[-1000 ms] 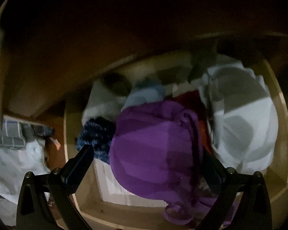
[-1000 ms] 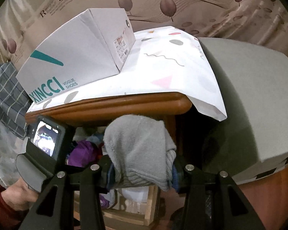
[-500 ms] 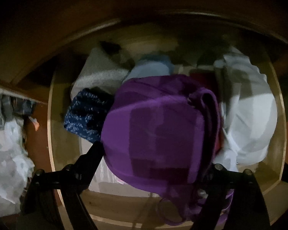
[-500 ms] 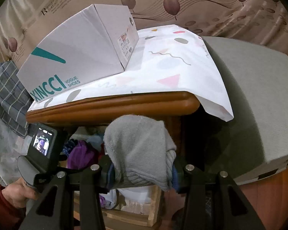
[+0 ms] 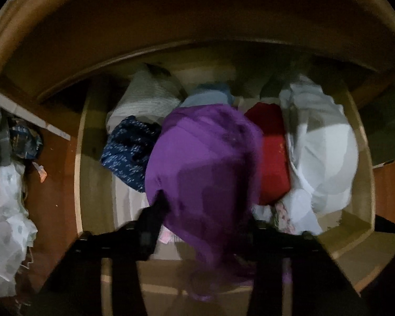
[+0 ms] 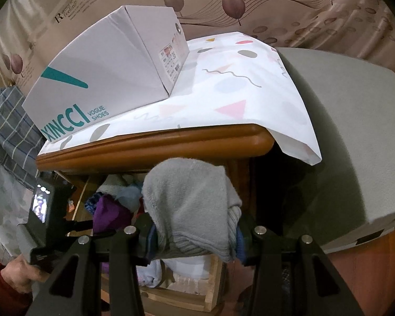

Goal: Take underwear out of drawer
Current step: 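Grasp the purple underwear with the left gripper while the right gripper holds the grey one, then lift the purple underwear out and carry it over the white box with the left gripper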

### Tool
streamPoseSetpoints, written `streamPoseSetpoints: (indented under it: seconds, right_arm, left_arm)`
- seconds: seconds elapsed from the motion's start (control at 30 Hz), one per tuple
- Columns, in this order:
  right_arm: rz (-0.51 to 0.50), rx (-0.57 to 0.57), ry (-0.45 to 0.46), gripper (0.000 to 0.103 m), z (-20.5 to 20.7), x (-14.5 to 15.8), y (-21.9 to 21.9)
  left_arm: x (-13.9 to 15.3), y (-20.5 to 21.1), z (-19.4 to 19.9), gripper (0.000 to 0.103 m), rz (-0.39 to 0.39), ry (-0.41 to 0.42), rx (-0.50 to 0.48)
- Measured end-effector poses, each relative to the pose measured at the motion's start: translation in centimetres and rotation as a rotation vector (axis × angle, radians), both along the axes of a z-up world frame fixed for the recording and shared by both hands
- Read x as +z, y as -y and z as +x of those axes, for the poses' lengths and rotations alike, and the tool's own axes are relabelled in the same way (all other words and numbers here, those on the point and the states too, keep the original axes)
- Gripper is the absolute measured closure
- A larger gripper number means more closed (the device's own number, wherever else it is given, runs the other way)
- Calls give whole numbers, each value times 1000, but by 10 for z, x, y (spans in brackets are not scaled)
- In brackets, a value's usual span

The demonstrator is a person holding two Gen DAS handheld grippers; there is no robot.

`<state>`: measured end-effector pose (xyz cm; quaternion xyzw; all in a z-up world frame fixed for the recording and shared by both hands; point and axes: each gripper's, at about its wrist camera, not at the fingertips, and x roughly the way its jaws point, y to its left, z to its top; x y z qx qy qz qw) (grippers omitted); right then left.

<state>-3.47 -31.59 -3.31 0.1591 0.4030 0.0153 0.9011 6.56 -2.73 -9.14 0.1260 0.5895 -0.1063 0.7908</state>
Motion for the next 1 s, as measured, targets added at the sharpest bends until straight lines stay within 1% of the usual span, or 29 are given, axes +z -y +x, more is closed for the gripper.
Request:
streamPoseSetpoints:
  seconds: [0.1,0.23,0.43,0.63,0.83,1.0]
  right_arm:
    - [-2,2,-2,58,1,-1,-1]
    - [-5,11,-4,58,2,-1,-4]
    - [-6,12,-6,58,3,-1,-5]
    - [-5,11,-8,58,3,-2,-5]
    - [-10,23,-12,58,4,-2,-9]
    - [-14,30,-16,58,5,-3,-12]
  left_arm:
    - [7,-11,-2,76,-37,-2,21]
    - [18,-11,-12,80,-86,-2,41]
    - [36,-16,-21,81,-130,31,41]
    - [60,-25,-29,81,-175,62,44]
    - [91,-32,-39,81,-198,106,31]
    - [126,-40,-48,81,-229,161,25]
